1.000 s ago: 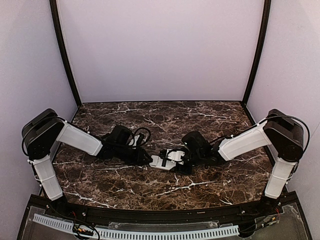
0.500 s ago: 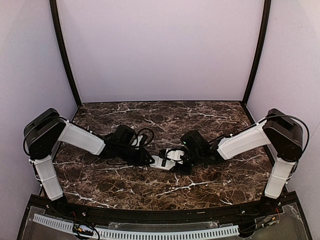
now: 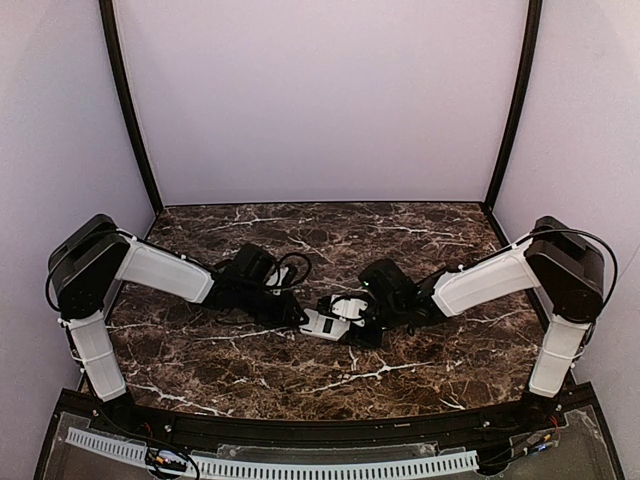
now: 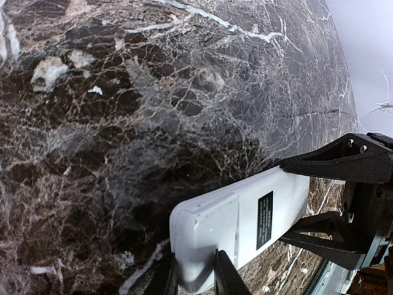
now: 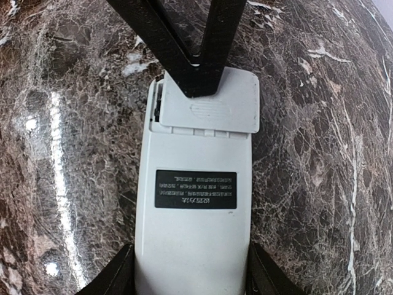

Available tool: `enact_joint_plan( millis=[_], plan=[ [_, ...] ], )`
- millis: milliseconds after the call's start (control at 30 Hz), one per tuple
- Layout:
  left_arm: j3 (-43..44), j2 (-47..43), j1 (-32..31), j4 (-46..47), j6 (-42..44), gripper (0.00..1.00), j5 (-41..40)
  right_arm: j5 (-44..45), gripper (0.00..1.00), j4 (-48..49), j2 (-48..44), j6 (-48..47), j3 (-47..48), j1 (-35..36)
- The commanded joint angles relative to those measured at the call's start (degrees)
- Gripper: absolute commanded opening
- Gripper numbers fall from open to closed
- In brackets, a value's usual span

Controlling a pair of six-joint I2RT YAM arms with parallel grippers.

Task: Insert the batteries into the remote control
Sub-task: Press the battery cover on the remote control.

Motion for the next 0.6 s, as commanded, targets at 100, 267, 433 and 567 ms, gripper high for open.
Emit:
enact_joint_plan(
  millis=[100, 267, 433, 567],
  plan=[
    [-1.46, 2.72, -1.12, -6.63, -0.54, 0.18, -1.78, 1.70, 0.01, 1.36, 2.78, 0.93, 0.44, 0.71],
    [-2.83, 2.37, -1.18, -5.00, -2.93, 0.15, 0.37, 3.04, 0.01, 2.12, 3.01, 1.27, 0.08, 0.75],
    [-3.23, 2.29, -1.17, -5.19, -3.01, 0.13, 0.71, 3.73, 0.01, 2.56, 3.34, 1.36, -0.09, 0.75],
    [-3.55, 1.99, -1.18, -5.84, -2.90, 0.11, 0.60, 4.10, 0.01, 3.16, 3.41, 0.82, -0.58, 0.73]
  ],
)
